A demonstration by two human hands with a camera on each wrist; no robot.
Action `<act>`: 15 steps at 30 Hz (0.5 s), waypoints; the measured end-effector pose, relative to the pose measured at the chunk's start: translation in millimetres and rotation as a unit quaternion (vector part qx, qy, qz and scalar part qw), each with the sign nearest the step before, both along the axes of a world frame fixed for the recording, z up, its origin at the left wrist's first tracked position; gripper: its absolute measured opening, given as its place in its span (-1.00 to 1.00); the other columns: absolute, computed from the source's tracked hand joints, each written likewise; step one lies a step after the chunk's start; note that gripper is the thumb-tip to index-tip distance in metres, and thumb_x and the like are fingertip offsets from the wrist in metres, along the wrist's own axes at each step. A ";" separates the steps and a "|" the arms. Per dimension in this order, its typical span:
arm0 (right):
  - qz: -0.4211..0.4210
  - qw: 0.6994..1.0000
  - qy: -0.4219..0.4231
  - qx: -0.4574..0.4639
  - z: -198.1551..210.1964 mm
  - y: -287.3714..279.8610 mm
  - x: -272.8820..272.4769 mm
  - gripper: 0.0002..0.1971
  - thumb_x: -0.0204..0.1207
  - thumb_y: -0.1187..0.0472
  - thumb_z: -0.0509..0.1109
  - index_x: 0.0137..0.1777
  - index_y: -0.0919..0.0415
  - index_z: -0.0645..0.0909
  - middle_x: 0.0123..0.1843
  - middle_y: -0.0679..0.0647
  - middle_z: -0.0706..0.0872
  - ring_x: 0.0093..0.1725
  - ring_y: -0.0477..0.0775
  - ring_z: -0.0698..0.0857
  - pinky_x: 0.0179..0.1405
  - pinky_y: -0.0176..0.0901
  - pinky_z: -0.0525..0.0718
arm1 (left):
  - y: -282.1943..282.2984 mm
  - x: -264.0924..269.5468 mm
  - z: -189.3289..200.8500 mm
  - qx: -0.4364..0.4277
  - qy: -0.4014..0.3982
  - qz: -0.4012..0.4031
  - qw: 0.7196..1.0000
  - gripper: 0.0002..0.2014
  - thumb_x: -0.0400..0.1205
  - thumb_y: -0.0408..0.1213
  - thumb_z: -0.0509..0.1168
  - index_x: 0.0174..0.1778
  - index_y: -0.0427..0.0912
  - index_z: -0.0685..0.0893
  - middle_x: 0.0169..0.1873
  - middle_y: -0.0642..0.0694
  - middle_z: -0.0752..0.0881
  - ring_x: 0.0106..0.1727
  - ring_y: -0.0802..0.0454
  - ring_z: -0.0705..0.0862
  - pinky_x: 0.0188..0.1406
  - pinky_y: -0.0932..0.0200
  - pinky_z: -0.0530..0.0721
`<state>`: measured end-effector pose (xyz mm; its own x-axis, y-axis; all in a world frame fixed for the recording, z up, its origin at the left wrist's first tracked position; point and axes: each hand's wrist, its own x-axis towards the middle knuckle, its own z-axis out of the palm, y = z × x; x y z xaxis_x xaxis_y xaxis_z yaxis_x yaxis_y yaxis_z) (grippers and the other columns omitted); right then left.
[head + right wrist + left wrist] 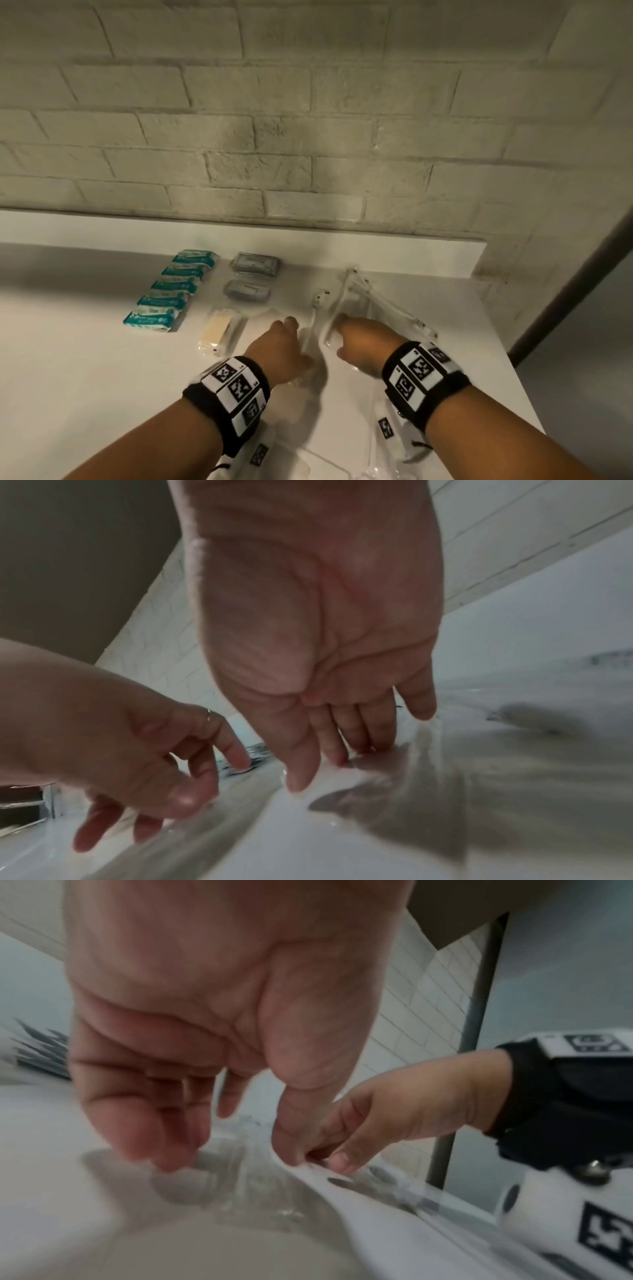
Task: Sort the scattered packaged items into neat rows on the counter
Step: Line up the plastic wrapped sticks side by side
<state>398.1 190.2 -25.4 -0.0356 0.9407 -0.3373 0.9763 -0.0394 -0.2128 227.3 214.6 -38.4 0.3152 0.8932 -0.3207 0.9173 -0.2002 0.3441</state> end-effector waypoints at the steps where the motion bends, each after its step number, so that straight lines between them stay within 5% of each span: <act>1: 0.003 1.000 -0.003 -0.002 1.4 -4.4 0.1 -0.63 0.62 0.14 0.24 0.40 0.19 0.46 0.27 0.15 0.70 0.25 0.21 0.67 0.27 0.00 0.57 | -0.3 2.4 -1.2 0.007 0.011 0.022 1.000 -0.39 0.51 0.02 0.37 0.40 -0.18 0.39 0.28 -0.15 0.54 0.26 -0.11 0.62 0.10 0.11 0.57; 6: 0.007 0.999 -0.042 -0.016 6.2 -21.9 -5.5 -0.56 0.59 0.08 0.26 0.45 0.18 0.45 0.34 0.14 0.65 0.30 0.22 0.63 0.34 0.05 0.54 | 4.4 13.3 2.4 -0.016 0.069 0.026 0.997 -0.64 0.56 -0.13 0.27 0.21 -0.24 0.61 0.18 -0.15 0.69 0.20 -0.08 0.66 -0.05 0.22 0.55; 11: 0.011 0.999 -0.044 -0.007 3.6 -31.4 -11.1 -0.51 0.57 0.21 0.25 0.51 0.17 0.34 0.45 0.12 0.52 0.45 0.18 0.52 0.58 0.25 0.20 | 7.3 14.2 7.5 0.065 0.046 0.027 0.996 -0.69 0.57 -0.32 0.20 0.23 -0.27 0.50 0.21 -0.25 0.61 0.23 -0.19 0.63 0.10 0.10 0.58; 15: -0.007 0.999 -0.028 -0.018 5.1 -31.7 -9.8 -0.52 0.55 0.17 0.24 0.48 0.13 0.37 0.41 0.09 0.56 0.44 0.18 0.53 0.59 0.29 0.13 | -2.3 18.2 5.4 0.080 0.025 -0.074 0.994 -0.59 0.48 -0.07 0.40 0.18 -0.15 0.55 0.15 -0.15 0.56 0.16 -0.17 0.61 0.04 0.08 0.55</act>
